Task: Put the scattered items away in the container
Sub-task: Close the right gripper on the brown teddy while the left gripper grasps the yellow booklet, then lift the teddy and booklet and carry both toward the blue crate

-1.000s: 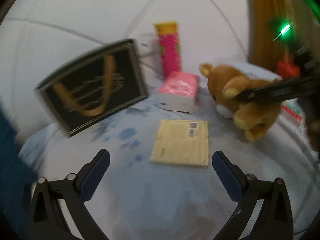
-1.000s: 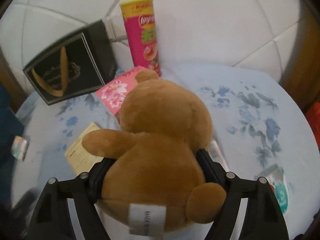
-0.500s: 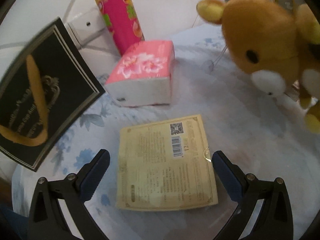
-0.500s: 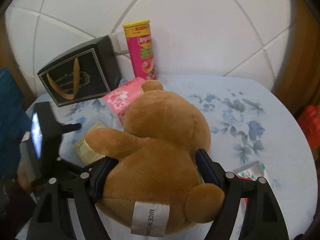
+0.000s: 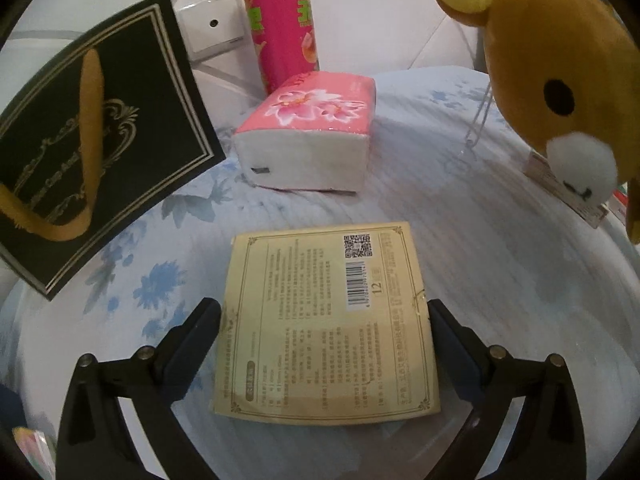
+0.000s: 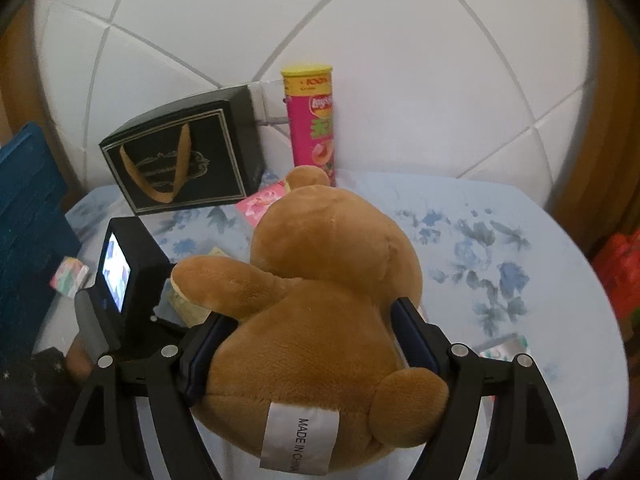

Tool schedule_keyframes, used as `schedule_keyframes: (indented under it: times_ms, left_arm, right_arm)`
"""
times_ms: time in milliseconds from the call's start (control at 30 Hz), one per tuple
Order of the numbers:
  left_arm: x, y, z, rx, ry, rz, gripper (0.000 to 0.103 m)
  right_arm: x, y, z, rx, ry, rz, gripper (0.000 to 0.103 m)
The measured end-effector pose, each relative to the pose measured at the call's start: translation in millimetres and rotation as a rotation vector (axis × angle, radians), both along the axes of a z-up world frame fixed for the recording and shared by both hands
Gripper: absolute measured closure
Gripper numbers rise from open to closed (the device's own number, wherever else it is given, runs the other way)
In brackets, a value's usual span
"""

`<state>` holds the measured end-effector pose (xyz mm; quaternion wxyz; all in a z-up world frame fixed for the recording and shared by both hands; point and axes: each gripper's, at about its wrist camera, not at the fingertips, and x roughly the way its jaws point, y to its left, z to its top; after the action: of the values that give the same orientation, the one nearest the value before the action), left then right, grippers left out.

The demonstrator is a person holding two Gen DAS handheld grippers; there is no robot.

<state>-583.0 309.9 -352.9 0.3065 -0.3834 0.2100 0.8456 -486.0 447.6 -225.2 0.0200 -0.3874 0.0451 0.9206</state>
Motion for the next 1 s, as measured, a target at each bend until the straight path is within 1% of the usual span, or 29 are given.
schedule_keyframes:
  times_ms: [100,233,433,567,733,1000]
  left_arm:
    - [12,-10,2,0.008,0.010,0.003,0.002]
    - [30,-23,10,0.021,0.044,0.013,0.002]
    - [66,-37,33,0.031,0.098,0.028,0.002]
    - [89,-51,49,0.041,0.119,0.044,0.002]
    - [124,-77,71,0.079,0.129,0.105,0.002]
    - [188,-125,114,0.142,0.180,0.246,0.002]
  right_arm:
    - [8,-3,3,-0.003,0.015,-0.003,0.024]
    - [20,-9,4,0.000,0.024,-0.010,0.024]
    - [40,-20,3,0.000,0.020,-0.005,0.024]
    - [56,-29,7,0.000,0.023,0.004,0.024]
    - [86,-46,15,0.010,0.027,0.034,0.024]
    - [137,-77,30,0.007,0.029,0.099,0.024]
